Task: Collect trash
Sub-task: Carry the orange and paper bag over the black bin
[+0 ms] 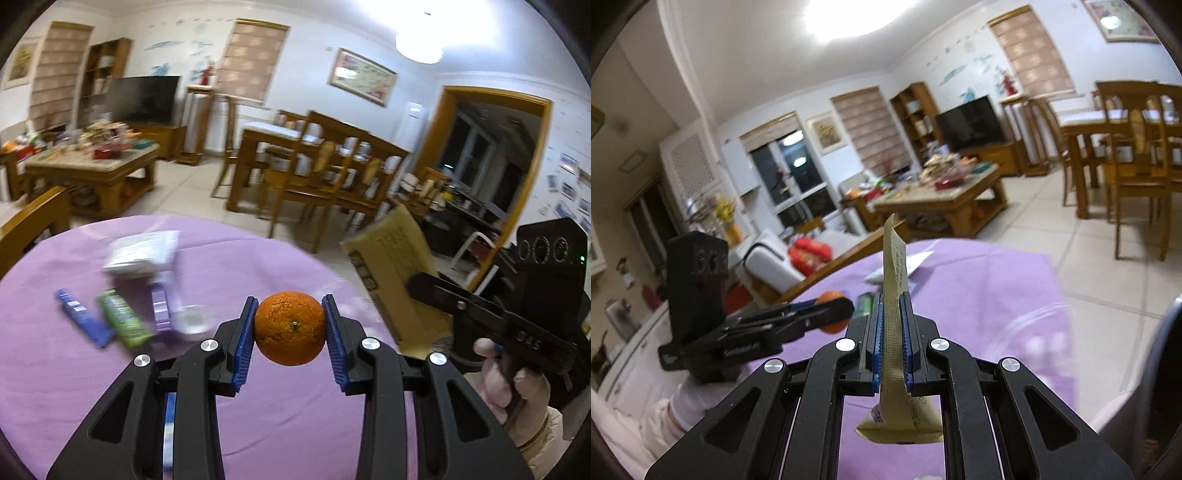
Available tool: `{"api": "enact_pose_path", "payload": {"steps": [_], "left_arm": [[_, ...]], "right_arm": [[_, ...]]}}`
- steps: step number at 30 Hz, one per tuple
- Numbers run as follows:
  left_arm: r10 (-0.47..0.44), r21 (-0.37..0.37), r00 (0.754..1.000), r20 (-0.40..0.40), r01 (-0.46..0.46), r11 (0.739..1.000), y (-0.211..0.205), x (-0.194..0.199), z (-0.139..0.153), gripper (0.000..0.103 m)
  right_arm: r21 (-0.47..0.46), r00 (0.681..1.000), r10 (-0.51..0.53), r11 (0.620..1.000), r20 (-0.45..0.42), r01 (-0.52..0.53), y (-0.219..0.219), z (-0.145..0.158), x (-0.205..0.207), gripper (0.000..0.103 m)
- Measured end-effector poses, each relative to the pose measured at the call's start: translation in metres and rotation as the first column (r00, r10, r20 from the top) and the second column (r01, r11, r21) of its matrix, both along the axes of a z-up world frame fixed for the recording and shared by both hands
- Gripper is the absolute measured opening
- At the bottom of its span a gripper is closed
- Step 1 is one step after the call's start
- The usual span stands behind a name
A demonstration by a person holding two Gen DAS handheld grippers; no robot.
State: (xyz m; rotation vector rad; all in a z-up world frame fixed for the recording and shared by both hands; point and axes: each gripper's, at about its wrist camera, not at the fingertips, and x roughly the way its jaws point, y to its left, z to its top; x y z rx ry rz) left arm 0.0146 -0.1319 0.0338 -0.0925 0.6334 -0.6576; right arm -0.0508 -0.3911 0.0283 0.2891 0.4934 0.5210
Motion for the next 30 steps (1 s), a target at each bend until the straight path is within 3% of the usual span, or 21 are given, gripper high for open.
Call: {"api": "enact_pose_path", "payload": {"steps": [10, 19, 30], "left_arm": [[-0.165, -0.004, 0.986, 0.0, 0.165, 0.986, -0.102, -0.013, -0.006, 0.035], [-0.306, 0.029, 0.952, 0.012, 0.306, 0.952, -0.188, -0.034, -0.015, 0.035], [-0.407, 0.09, 0.913, -0.025, 0.407, 0.909, -0.249, -0.053, -0.044, 0.035]], "right_arm": [[-0.049, 0.965, -0.251, 0.966, 0.075, 0.255, -0.094, 0.003, -0.061, 0.01], [-0.061, 0.868, -0.485, 0.868, 0.108, 0.493, -0.186, -0.015, -0.117, 0.01], [-0.048, 0.782, -0.617, 0.782, 0.088, 0.622, -0.257, -0.053, -0.152, 0.01]]}}
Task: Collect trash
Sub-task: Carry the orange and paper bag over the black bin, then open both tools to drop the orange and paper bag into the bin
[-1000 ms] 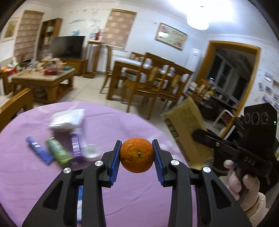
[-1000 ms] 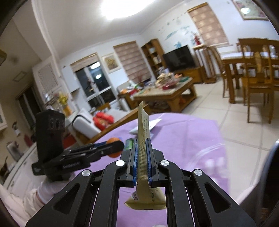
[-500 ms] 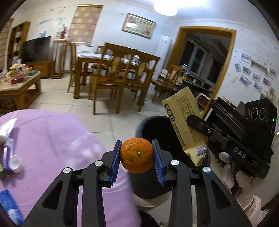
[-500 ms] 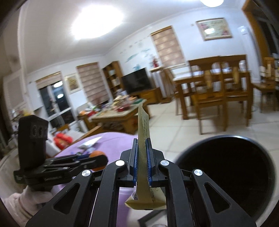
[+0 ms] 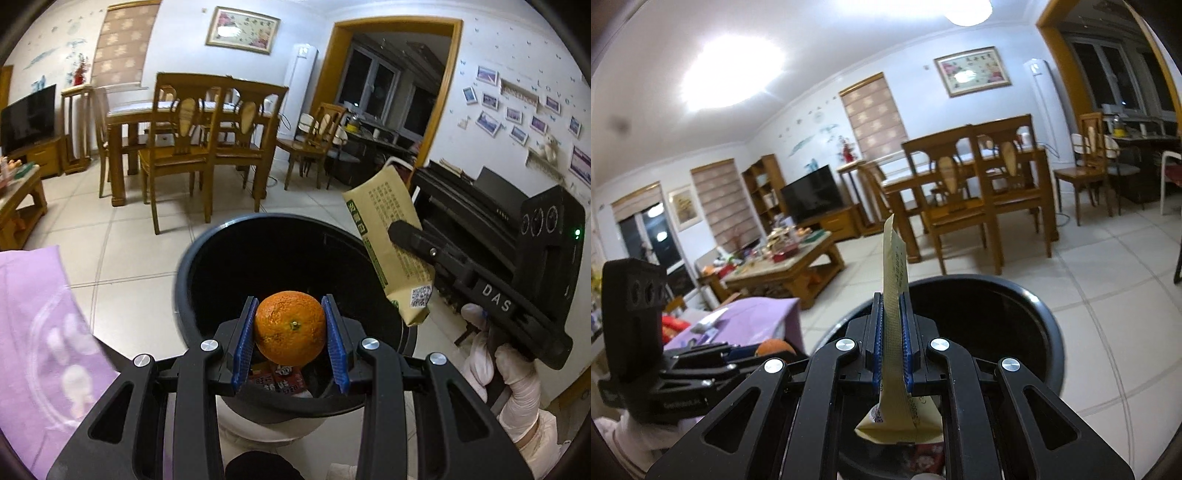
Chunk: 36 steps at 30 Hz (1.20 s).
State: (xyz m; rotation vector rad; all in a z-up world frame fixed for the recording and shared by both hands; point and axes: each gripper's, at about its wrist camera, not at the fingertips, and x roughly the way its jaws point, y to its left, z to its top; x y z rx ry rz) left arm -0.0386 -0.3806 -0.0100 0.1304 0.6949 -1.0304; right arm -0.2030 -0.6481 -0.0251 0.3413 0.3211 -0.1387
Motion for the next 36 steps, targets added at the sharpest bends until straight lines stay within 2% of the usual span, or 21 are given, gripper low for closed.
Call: {"api": "enact_pose_path", "payload": {"steps": [5, 20, 36], "left_arm": [[-0.021, 0.034, 1.0, -0.002, 0.021, 0.999, -0.018, -0.001, -0.013, 0.035], [-0.036, 0.095, 0.999, -0.004, 0.036, 0.995, -0.044, 0.0, -0.031, 0.035], [-0.037, 0.112, 0.999, -0.003, 0.037, 0.993, -0.048, 0.003, -0.037, 0.035]], "right_arm": [[0.025, 0.999, -0.031, 0.999, -0.015, 0.032, -0.018, -0.019, -0.006, 0.01], [0.06, 0.997, -0.06, 0.996, -0.058, 0.063, -0.028, -0.053, 0.003, 0.01], [0.062, 0.995, -0.064, 0.996, -0.081, 0.069, -0.017, -0.062, 0.013, 0.01]]}}
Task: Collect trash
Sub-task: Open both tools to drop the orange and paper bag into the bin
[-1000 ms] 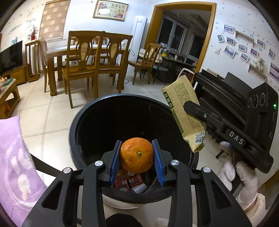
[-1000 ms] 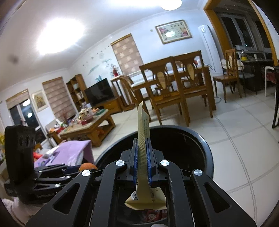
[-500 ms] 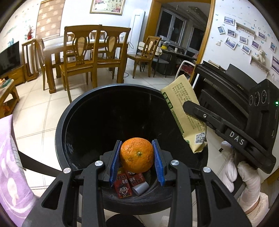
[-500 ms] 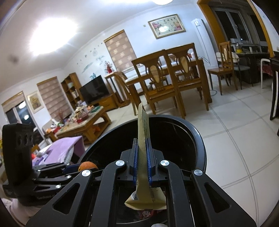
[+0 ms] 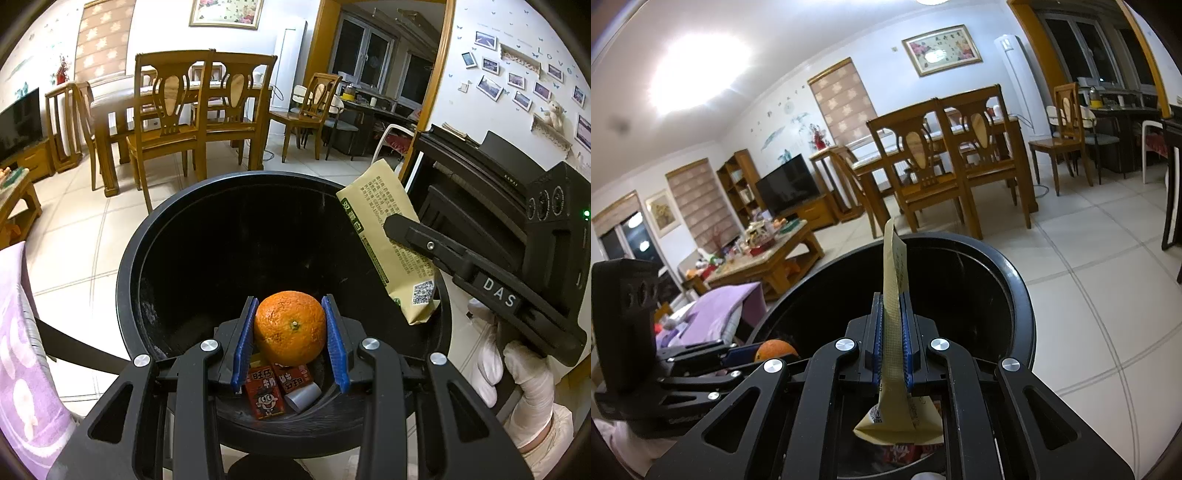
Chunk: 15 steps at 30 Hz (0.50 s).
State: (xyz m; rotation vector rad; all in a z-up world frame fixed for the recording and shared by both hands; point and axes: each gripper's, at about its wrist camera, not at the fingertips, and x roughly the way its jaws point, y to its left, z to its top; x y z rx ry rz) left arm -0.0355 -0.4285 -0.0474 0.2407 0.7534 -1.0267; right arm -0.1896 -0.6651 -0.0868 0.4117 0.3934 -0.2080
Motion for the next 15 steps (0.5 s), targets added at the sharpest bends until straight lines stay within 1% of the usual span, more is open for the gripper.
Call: {"api": "enact_pose_path", "payload": {"steps": [7, 10, 11, 12, 13, 14, 15], "left_arm": [[0.008, 0.014, 1.0, -0.007, -0.008, 1.0, -0.0005, 0.002, -0.0053, 0.036], [0.021, 0.021, 1.0, -0.003, -0.02, 1.0, -0.0005, 0.0027, -0.0044, 0.038], [0.025, 0.025, 1.0, 0.002, -0.025, 0.999, -0.0003, 0.0028, -0.0042, 0.038], [0.029, 0.026, 1.0, 0.007, -0.029, 0.999, 0.0005, 0.0032, -0.004, 0.04], [0.032, 0.025, 0.999, 0.01, -0.032, 0.999, 0.0008, 0.002, -0.0035, 0.043], [0.038, 0.024, 0.999, 0.016, -0.038, 0.999, 0.0016, 0.0018, -0.0021, 0.054], [0.044, 0.022, 0.999, 0.023, -0.044, 0.999, 0.0023, 0.0018, -0.0008, 0.068]], "right_arm": [[0.002, 1.0, -0.01, 1.0, 0.0, 0.01, 0.0035, -0.0025, 0.0018, 0.01], [0.004, 1.0, -0.008, 1.0, 0.002, 0.008, 0.0033, -0.003, 0.0022, 0.016], [0.006, 1.0, -0.007, 1.0, 0.004, 0.007, 0.0037, -0.0037, 0.0024, 0.022], [0.007, 1.0, -0.01, 1.0, 0.004, 0.01, 0.0045, -0.0026, 0.0018, 0.035], [0.008, 1.0, -0.015, 1.0, 0.007, 0.015, 0.0053, -0.0034, 0.0019, 0.042], [0.012, 1.0, -0.019, 1.0, 0.01, 0.019, 0.0058, -0.0038, 0.0015, 0.051], [0.019, 1.0, -0.019, 1.0, 0.014, 0.019, 0.0065, -0.0041, 0.001, 0.053]]}}
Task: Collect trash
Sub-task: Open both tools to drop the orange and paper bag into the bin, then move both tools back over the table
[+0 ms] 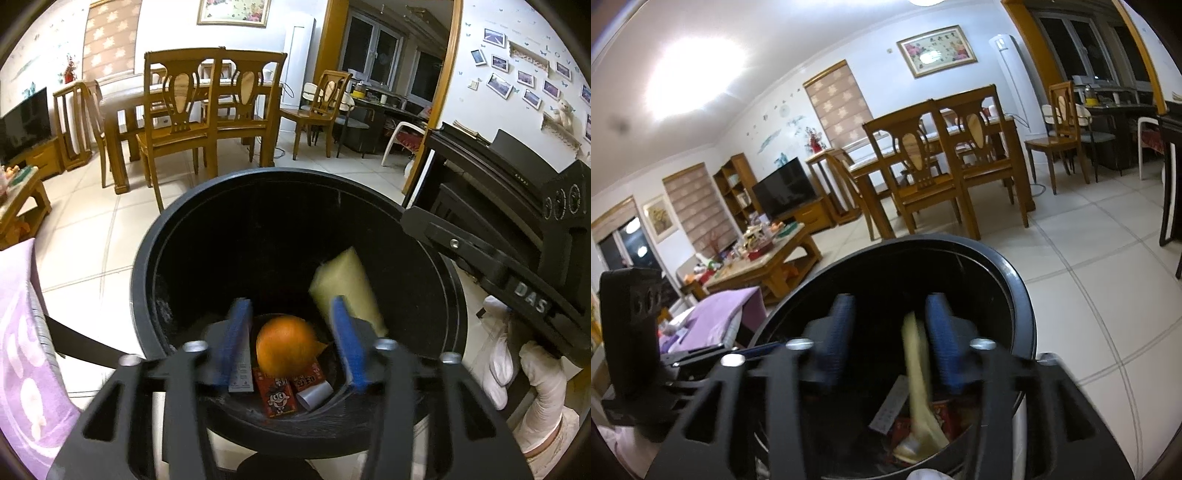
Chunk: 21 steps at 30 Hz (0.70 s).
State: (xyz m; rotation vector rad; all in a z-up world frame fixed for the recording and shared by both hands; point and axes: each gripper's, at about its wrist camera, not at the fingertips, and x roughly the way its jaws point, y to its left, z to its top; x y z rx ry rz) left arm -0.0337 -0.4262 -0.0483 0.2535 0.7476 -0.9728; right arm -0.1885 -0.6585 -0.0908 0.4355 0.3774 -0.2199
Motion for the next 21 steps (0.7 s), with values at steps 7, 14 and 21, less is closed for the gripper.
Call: {"api": "enact_pose_path", "payload": {"steps": [7, 14, 21], "left_arm": [[0.023, -0.028, 0.999, 0.04, -0.022, 0.999, 0.012, -0.005, 0.013, 0.091], [0.05, -0.058, 0.998, 0.037, -0.048, 0.997, 0.047, -0.008, 0.033, 0.097], [0.158, -0.11, 0.987, 0.039, -0.153, 0.982, 0.12, 0.002, 0.055, 0.098]], "right_arm": [[-0.009, 1.0, -0.004, 1.0, 0.007, 0.004, 0.008, 0.003, -0.001, 0.068], [-0.023, 0.999, 0.026, 0.999, 0.018, -0.026, 0.028, 0.018, 0.006, 0.08], [-0.055, 0.99, 0.137, 0.989, 0.014, -0.137, 0.08, 0.042, 0.037, 0.081]]}}
